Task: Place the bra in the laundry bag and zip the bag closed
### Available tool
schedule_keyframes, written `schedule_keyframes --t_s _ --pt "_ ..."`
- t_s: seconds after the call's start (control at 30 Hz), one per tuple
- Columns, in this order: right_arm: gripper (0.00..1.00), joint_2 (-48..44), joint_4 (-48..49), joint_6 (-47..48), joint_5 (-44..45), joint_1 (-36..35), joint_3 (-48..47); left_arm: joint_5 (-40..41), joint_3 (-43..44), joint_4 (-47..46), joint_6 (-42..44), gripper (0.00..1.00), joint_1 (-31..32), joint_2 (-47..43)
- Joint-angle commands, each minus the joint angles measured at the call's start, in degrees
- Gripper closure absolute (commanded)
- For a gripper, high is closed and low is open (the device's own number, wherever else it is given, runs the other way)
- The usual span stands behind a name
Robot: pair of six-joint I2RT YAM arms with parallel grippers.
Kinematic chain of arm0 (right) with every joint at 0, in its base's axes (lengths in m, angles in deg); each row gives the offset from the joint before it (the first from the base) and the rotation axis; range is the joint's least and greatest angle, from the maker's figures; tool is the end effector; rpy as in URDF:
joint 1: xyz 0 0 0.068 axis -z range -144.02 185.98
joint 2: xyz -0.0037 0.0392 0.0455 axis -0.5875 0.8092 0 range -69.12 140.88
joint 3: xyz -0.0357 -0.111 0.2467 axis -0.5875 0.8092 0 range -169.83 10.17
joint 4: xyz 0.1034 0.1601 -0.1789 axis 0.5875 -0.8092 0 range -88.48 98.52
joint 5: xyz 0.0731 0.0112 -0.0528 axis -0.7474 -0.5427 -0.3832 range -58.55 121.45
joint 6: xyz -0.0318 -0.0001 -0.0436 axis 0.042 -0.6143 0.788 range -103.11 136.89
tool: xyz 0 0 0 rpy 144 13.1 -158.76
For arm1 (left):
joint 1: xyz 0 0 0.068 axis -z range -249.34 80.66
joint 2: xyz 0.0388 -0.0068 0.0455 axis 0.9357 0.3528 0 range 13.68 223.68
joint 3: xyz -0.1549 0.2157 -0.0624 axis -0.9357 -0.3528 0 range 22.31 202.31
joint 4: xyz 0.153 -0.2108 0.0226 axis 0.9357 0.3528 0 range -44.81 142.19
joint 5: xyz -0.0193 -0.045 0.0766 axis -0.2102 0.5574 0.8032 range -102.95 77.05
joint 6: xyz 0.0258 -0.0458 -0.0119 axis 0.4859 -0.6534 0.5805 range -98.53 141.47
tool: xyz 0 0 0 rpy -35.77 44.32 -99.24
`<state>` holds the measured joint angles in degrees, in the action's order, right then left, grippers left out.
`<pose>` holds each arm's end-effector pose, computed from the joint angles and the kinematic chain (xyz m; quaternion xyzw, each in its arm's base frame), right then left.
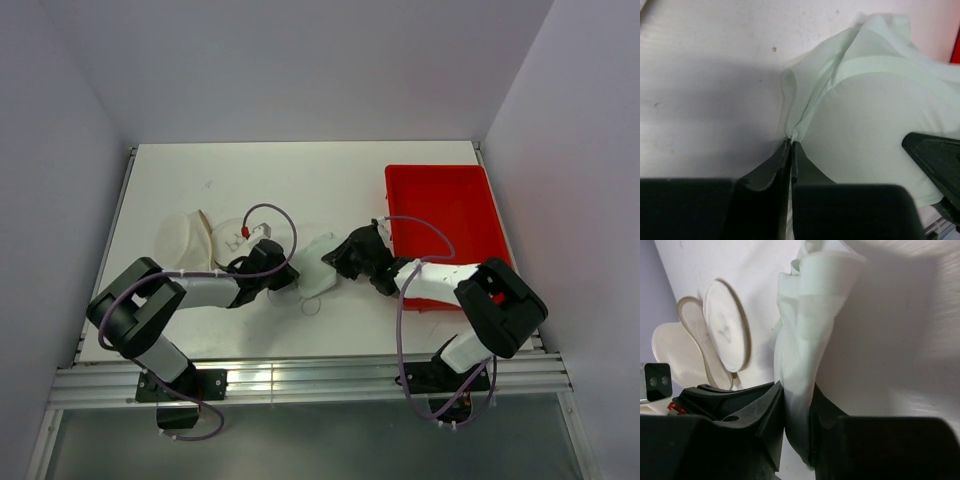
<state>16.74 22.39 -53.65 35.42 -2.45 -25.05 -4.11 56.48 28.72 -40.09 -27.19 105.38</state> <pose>0.2290 0.1786 0.1599 0.2620 0.8543 0.3465 0.2853 0.2204 -0.1922 0.1312 -0.1844 0.8891 -0.2814 0.3103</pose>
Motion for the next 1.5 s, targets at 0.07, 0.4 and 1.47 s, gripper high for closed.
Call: schedule_keyframes --t_s 0.07,0.4,1.47 --pt "0.81 2.64 6.78 1.46 -3.08 0.99 0.50 2.58 1.95 14.00 3.55 0.83 0.48 -4.50" --pt "1.00 -0.43 6.52 3.39 -6.34 2.93 0.24 28.39 19.67 47.99 4.51 0.50 0.21 -19.81" --pt "1.00 -3.60 12.06 4.01 -16.09 7.23 3.66 56.55 57.50 81.33 11.65 0.52 -14.38 31.52"
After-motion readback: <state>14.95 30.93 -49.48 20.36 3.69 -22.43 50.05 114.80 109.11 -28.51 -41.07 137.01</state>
